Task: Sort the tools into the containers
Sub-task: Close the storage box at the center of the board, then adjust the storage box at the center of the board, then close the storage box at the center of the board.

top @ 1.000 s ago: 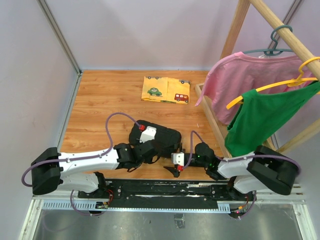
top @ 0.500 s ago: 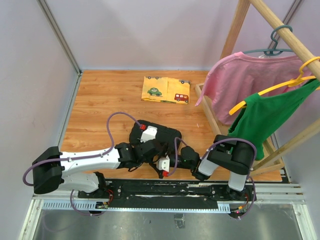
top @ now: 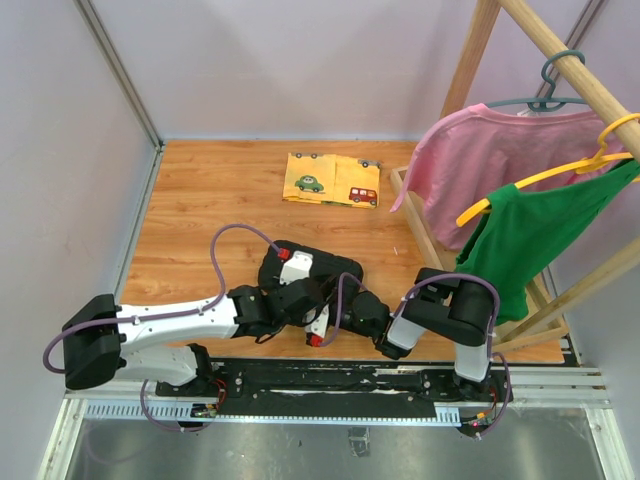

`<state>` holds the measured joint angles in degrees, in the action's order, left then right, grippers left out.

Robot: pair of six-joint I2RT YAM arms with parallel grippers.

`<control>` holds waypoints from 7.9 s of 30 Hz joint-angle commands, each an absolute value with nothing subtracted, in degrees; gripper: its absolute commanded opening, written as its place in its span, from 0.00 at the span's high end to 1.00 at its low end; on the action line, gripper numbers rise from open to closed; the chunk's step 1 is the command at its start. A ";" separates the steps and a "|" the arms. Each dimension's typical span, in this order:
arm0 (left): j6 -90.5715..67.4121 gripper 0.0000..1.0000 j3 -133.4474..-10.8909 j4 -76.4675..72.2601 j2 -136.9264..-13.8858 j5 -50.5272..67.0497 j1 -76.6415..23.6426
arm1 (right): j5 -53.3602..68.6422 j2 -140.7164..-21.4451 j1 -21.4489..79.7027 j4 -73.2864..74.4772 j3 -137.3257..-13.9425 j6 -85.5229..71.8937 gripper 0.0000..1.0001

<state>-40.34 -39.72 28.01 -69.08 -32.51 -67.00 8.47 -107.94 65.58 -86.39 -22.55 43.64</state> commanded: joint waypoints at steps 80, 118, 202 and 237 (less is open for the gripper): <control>-38.76 0.40 -33.96 18.11 -70.49 -38.61 -53.43 | 1.34 -92.43 66.60 -85.64 -15.49 25.40 0.03; -52.69 0.38 -19.68 21.71 -42.44 -30.12 -52.39 | 14.20 -80.49 35.89 2.30 -51.78 -13.46 0.01; -55.46 0.17 -31.57 1.31 -66.04 -7.66 -38.58 | 15.93 -64.26 38.41 -2.24 -29.47 -21.73 0.01; -56.50 0.24 -28.55 -4.47 -74.61 -6.07 -38.58 | 21.70 -78.17 34.12 -13.02 -37.14 -23.18 0.01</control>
<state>-56.25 -30.02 -3.05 -73.67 -6.07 -38.44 17.85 -75.13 35.27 -9.02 -35.22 -22.59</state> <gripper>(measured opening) 0.763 0.988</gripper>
